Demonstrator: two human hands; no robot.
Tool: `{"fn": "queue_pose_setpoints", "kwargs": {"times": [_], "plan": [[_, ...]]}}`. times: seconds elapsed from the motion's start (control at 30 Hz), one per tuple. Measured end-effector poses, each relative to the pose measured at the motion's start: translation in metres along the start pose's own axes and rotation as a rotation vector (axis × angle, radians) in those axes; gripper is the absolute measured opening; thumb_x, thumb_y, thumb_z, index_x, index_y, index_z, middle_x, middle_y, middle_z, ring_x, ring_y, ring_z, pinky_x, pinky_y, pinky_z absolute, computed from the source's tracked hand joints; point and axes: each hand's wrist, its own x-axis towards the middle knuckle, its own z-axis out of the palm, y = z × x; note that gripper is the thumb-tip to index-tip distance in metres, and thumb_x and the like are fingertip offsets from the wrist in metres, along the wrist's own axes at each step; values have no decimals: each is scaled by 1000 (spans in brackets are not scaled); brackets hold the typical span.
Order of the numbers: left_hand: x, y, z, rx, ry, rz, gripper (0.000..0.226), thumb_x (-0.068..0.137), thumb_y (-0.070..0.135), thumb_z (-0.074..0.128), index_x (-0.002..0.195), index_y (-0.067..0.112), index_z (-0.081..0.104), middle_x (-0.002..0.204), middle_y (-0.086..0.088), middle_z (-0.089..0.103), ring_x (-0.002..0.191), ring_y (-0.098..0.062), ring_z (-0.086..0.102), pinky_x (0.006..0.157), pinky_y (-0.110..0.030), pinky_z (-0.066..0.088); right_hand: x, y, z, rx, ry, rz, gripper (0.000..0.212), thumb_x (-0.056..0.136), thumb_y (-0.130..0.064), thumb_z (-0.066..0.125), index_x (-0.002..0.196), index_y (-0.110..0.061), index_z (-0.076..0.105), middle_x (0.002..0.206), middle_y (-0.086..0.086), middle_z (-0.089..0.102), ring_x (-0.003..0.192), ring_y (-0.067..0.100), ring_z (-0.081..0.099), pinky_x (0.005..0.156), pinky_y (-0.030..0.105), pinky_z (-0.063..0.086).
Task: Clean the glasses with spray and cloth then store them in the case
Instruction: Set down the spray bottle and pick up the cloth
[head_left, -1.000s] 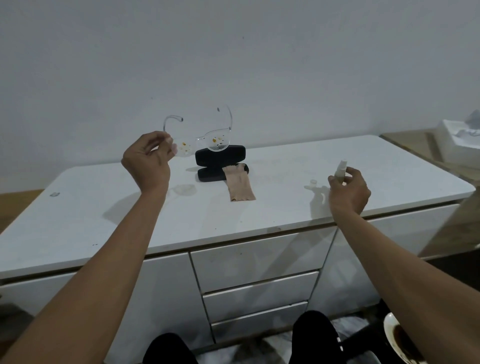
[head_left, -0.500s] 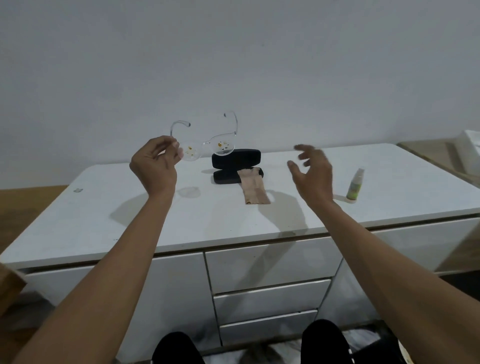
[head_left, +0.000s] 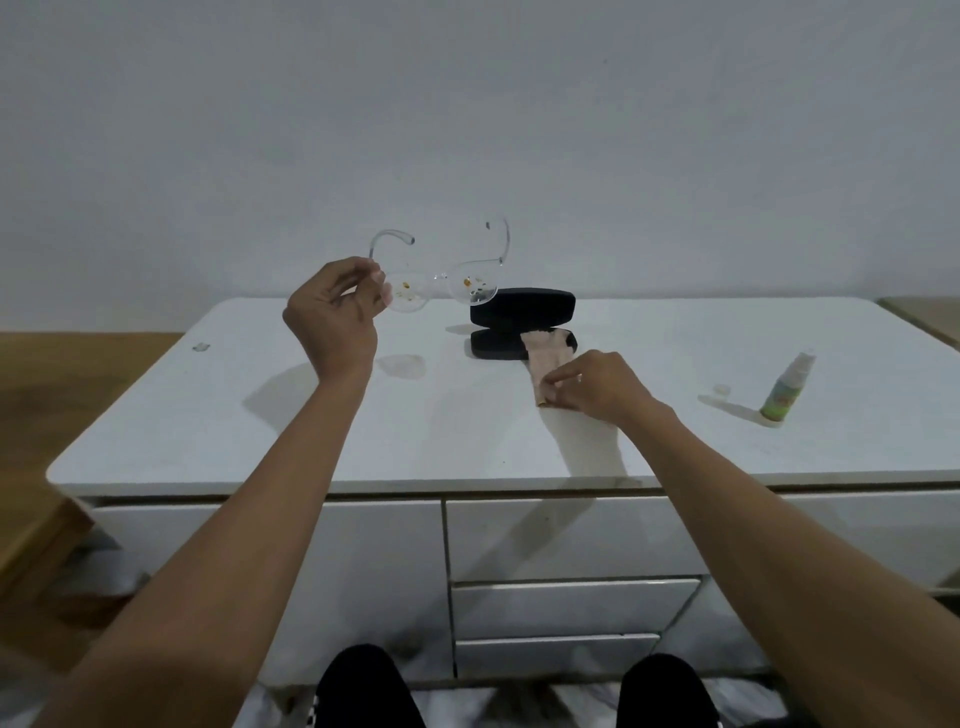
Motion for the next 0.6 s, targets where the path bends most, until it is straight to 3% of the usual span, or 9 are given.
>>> {"fn": "queue_pose_setpoints", "kwargs": {"times": [0.2,0.3,0.43,0.5,0.6], "plan": [[3,-5,2,-25,8,-34,8,84,-10,74,90,-5,73,82,-15,69,70,-20,69,73,-38,64,3,1,9,58,80,15,13,93,-19,73,102,-17,84,106,4,79,105,23,68,84,27,51],[1,-4,4,-35,-3,-25,8,84,-10,74,91,-6,73,82,-15,68,70,-21,68,73,-37,63,5,1,17,58,123,35,14,92,-15,72,100,-17,84,100,7,79,95,27,70,78,31,54],[-1,-2,5,-27,0,-16,7,85,-9,74,92,-7,73,82,-16,70,71,-22,68,73,-37,64,3,1,25,98,171,82,15,91,-15,71,94,-19,85,92,8,78,82,26,66,61,26,42],[-2,-1,6,-37,1,-22,7,85,-9,74,91,-7,73,82,-17,70,72,-24,68,73,-37,64,2,1,23,236,204,127,11,91,-20,74,93,-18,85,87,7,77,80,25,66,63,29,47],[-2,2,6,-20,9,-14,6,85,-9,74,91,-6,74,83,-17,70,73,-24,69,72,-35,63,-4,-7,16,626,255,211,11,89,-26,78,97,-21,83,74,-3,67,69,18,56,61,23,43]]}}
